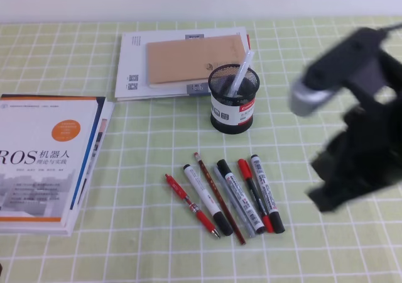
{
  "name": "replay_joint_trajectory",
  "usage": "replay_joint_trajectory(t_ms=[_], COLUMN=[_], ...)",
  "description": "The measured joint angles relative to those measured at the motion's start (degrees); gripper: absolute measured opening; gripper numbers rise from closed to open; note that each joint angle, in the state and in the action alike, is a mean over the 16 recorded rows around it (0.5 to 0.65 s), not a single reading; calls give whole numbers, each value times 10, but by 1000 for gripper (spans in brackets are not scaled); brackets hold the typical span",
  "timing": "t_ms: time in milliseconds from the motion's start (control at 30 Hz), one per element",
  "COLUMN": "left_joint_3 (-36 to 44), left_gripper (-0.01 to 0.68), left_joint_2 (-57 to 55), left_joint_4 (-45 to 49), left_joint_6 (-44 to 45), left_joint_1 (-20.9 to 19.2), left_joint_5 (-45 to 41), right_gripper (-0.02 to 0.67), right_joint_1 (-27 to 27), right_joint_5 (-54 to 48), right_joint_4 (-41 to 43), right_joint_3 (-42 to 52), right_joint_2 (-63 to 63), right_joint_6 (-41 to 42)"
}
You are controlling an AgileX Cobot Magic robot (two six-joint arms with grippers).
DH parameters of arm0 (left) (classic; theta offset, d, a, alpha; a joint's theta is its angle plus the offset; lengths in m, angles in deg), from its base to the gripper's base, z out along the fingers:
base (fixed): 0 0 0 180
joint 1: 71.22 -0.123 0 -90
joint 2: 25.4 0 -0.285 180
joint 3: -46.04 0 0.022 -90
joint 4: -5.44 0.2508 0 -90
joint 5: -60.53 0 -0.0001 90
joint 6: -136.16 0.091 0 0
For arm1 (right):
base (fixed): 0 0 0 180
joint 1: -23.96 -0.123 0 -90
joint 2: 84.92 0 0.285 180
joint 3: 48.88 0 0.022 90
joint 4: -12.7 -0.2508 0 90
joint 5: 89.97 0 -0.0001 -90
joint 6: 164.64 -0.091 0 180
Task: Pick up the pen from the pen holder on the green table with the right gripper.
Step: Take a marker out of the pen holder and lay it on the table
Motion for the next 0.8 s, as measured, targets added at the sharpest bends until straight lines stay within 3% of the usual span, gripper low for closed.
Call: replay_joint_trajectory(t_ms=[467, 633, 800], left_joint_3=[0, 0, 0], left_gripper=[-8, -8, -8], left_joint_2=[0, 0, 0], left_joint_4=[0, 0, 0], left_joint_6=[0, 0, 0], left_joint_1=[0, 0, 0], left_joint_5=[0, 0, 0], right_gripper=[-12, -12, -12], right_joint_1=[4, 40, 120], right_joint_5=[-74, -5, 137], right_joint_4=[4, 23, 36], right_joint_3=[161, 215, 311], right_joint_2=[209, 244, 293], right_joint_6=[-9, -2, 8])
